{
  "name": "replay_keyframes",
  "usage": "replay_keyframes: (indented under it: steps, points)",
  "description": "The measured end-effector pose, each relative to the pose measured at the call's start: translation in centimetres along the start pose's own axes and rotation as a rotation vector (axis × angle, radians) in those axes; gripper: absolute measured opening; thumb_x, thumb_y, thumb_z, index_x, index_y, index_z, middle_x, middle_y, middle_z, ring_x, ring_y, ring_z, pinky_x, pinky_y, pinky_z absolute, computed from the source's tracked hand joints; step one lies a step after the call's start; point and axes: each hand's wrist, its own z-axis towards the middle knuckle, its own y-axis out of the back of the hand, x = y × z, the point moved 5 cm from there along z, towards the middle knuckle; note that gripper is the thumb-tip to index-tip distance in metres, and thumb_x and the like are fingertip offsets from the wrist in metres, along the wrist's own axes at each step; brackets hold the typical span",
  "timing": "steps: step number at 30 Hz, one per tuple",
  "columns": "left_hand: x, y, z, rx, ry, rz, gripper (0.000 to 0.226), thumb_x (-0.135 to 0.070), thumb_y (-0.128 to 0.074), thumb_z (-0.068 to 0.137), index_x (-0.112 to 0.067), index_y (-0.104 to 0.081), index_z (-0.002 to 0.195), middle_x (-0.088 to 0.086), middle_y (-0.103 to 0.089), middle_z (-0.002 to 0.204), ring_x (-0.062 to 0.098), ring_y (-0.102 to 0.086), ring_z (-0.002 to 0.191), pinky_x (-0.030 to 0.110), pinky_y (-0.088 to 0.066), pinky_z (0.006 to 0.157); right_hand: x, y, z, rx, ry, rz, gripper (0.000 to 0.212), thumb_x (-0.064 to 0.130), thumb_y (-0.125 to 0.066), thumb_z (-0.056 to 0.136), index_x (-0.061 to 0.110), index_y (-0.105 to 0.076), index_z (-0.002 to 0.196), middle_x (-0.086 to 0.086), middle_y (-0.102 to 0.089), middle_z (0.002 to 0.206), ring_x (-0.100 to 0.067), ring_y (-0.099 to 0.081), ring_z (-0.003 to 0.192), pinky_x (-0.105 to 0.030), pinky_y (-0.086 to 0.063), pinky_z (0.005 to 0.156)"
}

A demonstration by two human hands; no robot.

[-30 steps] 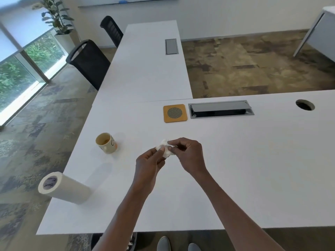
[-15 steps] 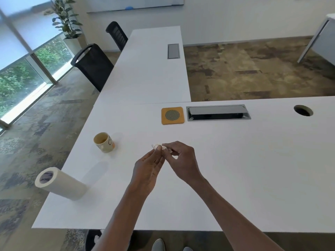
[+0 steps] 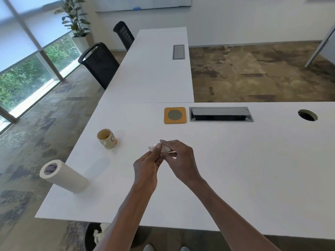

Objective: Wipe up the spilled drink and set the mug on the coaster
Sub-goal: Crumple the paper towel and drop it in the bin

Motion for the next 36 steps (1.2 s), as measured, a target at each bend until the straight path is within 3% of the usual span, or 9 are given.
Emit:
replay_keyframes:
  steps: [3,6,13,16,21,24,28,31,36]
  points:
    - [-0.3,1.3,-0.6,-0.037,-0.004,0.047,0.016,-0.018,-0.08,0.083,-0.003,-0.079,0.087,0.007,-0.077,0.082,0.014,-0.074,0.079,0.03,-0.055,0.086,0.4,-0.9,-0.3,-0.014,-0.046,0.052,0.041,0.007,-0.075,0.08,0.037,-0.072,0.108,0.014,-0.072,0.085,-0.005,-0.068,0.084,-0.02,-0.054,0.074]
    - [-0.5,3.6,-1.5,-0.056,-0.003,0.041,0.022,-0.026,-0.084,0.075,-0.007,-0.082,0.084,0.0,-0.073,0.074,0.008,-0.067,0.067,0.028,-0.053,0.081,1.0,-2.5,-0.4,0.012,-0.081,0.096,0.029,0.01,-0.08,0.076,0.029,-0.076,0.097,0.013,-0.074,0.078,-0.003,-0.069,0.075,-0.017,-0.053,0.068]
    - [-2.3,10.7,-4.2,-0.078,-0.088,0.19,0.043,-0.055,-0.082,0.072,-0.017,-0.082,0.091,0.001,-0.078,0.099,0.02,-0.072,0.092,0.027,-0.057,0.083,2.7,-7.3,-2.0,0.091,-0.105,0.124,0.015,0.012,-0.082,0.075,0.018,-0.078,0.088,0.006,-0.077,0.084,-0.006,-0.073,0.079,-0.034,-0.061,0.075]
    - [-5.9,23.9,-7.6,-0.446,-0.217,0.267,0.04,-0.063,-0.07,0.081,-0.024,-0.077,0.087,-0.002,-0.08,0.096,0.017,-0.075,0.093,0.031,-0.058,0.084,5.9,-16.5,-5.9,0.267,-0.012,0.027,0.023,-0.002,-0.073,0.078,0.013,-0.078,0.096,0.001,-0.077,0.09,-0.008,-0.071,0.083,-0.034,-0.059,0.078]
    - [-8.1,33.3,-10.5,-0.735,-0.289,0.255,0.027,-0.048,-0.056,0.099,-0.03,-0.071,0.086,-0.008,-0.075,0.097,0.012,-0.07,0.098,0.035,-0.054,0.095,7.2,-19.6,-8.5,0.342,0.148,-0.096,0.024,-0.004,-0.067,0.083,0.009,-0.075,0.102,-0.006,-0.072,0.093,-0.016,-0.067,0.087,-0.026,-0.053,0.078]
    - [-9.3,40.8,-13.2,-0.914,-0.316,0.283,0.032,-0.048,-0.054,0.1,-0.027,-0.073,0.086,-0.008,-0.068,0.082,0.013,-0.064,0.08,0.032,-0.05,0.081,8.1,-24.3,-11.8,0.473,0.184,-0.181,0.02,0.006,-0.069,0.084,0.013,-0.074,0.102,-0.001,-0.073,0.094,-0.015,-0.066,0.085,-0.028,-0.053,0.078]
    - [-10.0,47.1,-16.3,-1.057,-0.343,0.31,0.039,-0.045,-0.057,0.1,-0.014,-0.07,0.121,-0.004,-0.071,0.103,0.006,-0.064,0.087,0.018,-0.047,0.074,8.0,-29.1,-14.8,0.57,0.17,-0.233,0.02,0.009,-0.071,0.082,0.015,-0.072,0.101,0.001,-0.073,0.094,-0.017,-0.063,0.086,-0.031,-0.052,0.079]
    - [-10.0,49.8,-17.8,-1.096,-0.343,0.309,0.037,-0.04,-0.06,0.099,-0.013,-0.067,0.123,-0.003,-0.07,0.11,-0.003,-0.063,0.089,0.008,-0.044,0.071,7.5,-32.5,-16.6,0.654,0.176,-0.281,0.022,0.005,-0.071,0.081,0.014,-0.071,0.101,-0.002,-0.073,0.093,-0.019,-0.063,0.087,-0.033,-0.052,0.079]
    - [-9.2,52.6,-19.4,-1.147,-0.318,0.277,0.04,-0.04,-0.062,0.098,-0.012,-0.066,0.125,-0.002,-0.068,0.106,0.013,-0.065,0.098,0.026,-0.05,0.085,6.2,-37.3,-17.6,0.74,0.148,-0.343,0.024,0.005,-0.07,0.082,0.012,-0.071,0.105,-0.005,-0.073,0.098,-0.023,-0.065,0.092,-0.038,-0.052,0.084]
